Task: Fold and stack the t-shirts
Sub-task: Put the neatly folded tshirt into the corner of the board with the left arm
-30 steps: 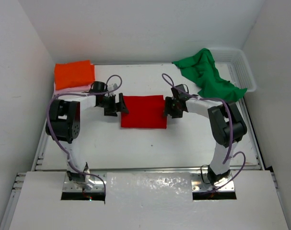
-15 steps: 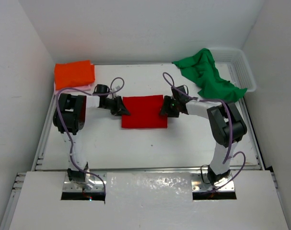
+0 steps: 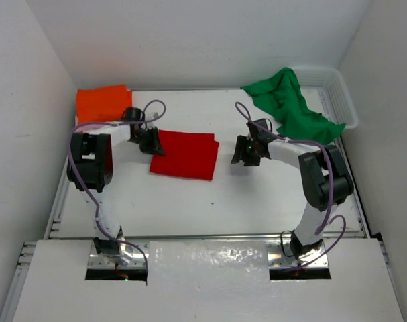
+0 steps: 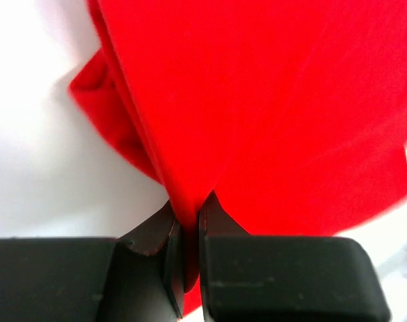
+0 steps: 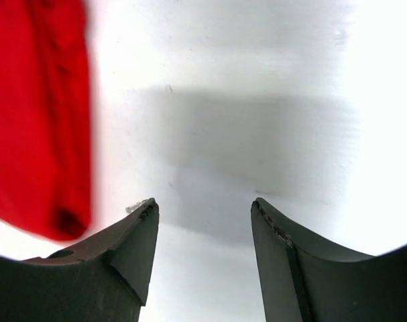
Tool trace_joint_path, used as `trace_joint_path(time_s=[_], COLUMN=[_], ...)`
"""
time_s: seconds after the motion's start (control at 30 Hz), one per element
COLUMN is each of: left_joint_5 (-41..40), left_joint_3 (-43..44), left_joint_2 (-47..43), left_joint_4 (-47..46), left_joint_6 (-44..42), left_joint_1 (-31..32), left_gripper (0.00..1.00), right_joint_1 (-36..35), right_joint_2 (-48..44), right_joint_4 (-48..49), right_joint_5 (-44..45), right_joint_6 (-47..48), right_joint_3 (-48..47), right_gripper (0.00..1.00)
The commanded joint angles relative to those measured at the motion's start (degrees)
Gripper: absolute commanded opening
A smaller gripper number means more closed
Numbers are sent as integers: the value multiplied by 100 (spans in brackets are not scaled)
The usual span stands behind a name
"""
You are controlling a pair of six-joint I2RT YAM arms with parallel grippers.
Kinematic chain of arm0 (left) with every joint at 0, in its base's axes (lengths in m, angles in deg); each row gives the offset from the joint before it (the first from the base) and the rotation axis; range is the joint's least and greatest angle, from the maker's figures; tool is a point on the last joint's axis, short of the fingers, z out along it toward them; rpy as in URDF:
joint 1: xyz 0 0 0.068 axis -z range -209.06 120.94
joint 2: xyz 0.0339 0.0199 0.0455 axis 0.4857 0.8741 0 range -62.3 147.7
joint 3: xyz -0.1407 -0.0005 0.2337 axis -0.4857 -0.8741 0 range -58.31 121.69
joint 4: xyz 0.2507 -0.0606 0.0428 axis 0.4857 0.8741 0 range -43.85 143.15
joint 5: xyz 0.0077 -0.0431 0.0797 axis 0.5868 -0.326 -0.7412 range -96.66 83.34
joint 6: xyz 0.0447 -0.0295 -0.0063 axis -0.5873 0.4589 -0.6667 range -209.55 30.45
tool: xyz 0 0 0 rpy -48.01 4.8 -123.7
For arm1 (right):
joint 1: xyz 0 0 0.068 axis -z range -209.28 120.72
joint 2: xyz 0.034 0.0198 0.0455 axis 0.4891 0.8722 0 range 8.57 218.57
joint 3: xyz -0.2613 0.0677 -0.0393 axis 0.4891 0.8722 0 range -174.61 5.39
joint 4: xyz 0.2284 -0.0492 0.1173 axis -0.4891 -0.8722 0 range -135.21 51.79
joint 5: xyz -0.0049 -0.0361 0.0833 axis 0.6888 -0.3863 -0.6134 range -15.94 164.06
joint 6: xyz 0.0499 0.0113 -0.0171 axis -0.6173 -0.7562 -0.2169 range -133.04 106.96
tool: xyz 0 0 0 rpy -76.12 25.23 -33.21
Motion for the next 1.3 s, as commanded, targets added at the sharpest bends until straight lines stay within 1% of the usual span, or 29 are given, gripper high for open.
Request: trace_joint_path(time_s=[0.0, 0.03, 0.1, 0.13, 0.2, 0.27, 0.3, 0.33, 0.4, 0.43, 0.5, 0.53, 0.6, 0.7, 0.8, 0.93, 1.0, 1.17, 1.27], left_joint_5=[-1534, -1797, -2079, -2168, -2361, -2484, -2607, -2634, -2660, -2704, -2906, -2985, -3248, -3627, -3707, -3637, -3619, -3418, -3233], left_joint_3=[1004, 1397, 1725, 2031, 2297, 2884, 3148, 3742, 4334, 4876, 5346, 5739, 6232, 6420, 6446, 6341, 6253, 6612, 6666], left_joint_2=[-271, -236, -86, -16, 177, 483, 616, 896, 1143, 1258, 1478, 1592, 1663, 1637, 1514, 1260, 1145, 1154, 1092], left_joint_4=[769, 1023, 1331, 1428, 1570, 1710, 1954, 2218, 2439, 2536, 2677, 2704, 2739, 2608, 2476, 2038, 1852, 1684, 1526], left_joint_6=[-1339, -1567, -1736, -1850, -1929, -2061, -2096, -2140, -2141, -2167, -2167, -2176, -2237, -2369, -2378, -2246, -2255, -2255, -2264], left_joint_1=[-116, -125, -125, -134, -160, -177, -186, -221, -257, -248, -248, -248, -257, -257, -283, -283, -441, -582, -713], left_gripper=[0, 0, 0, 0, 0, 0, 0, 0, 0, 0, 0, 0, 0, 0, 0, 0, 0, 0, 0], right_joint_1=[48, 66, 83, 118, 136, 162, 163, 171, 180, 189, 180, 189, 198, 224, 224, 224, 224, 224, 233], right_joint_2=[-394, -412, -447, -438, -430, -412, -403, -403, -412, -429, -499, -526, -605, -640, -658, -684, -702, -799, -825], right_joint_4=[-521, -591, -600, -618, -600, -635, -644, -679, -732, -749, -767, -776, -785, -811, -829, -855, -873, -943, -952], right_joint_5=[287, 322, 401, 419, 401, 410, 410, 419, 436, 454, 532, 568, 612, 638, 638, 665, 674, 779, 797], right_joint_6=[559, 603, 674, 683, 692, 718, 736, 753, 780, 797, 832, 850, 867, 876, 868, 868, 868, 894, 911], right_joint_3=[-361, -405, -493, -519, -563, -625, -634, -668, -678, -652, -599, -529, -450, -326, -291, -265, -256, -186, -124], right_gripper=[56, 56, 56, 56, 56, 56, 56, 56, 56, 56, 56, 56, 56, 56, 56, 56, 56, 56, 56])
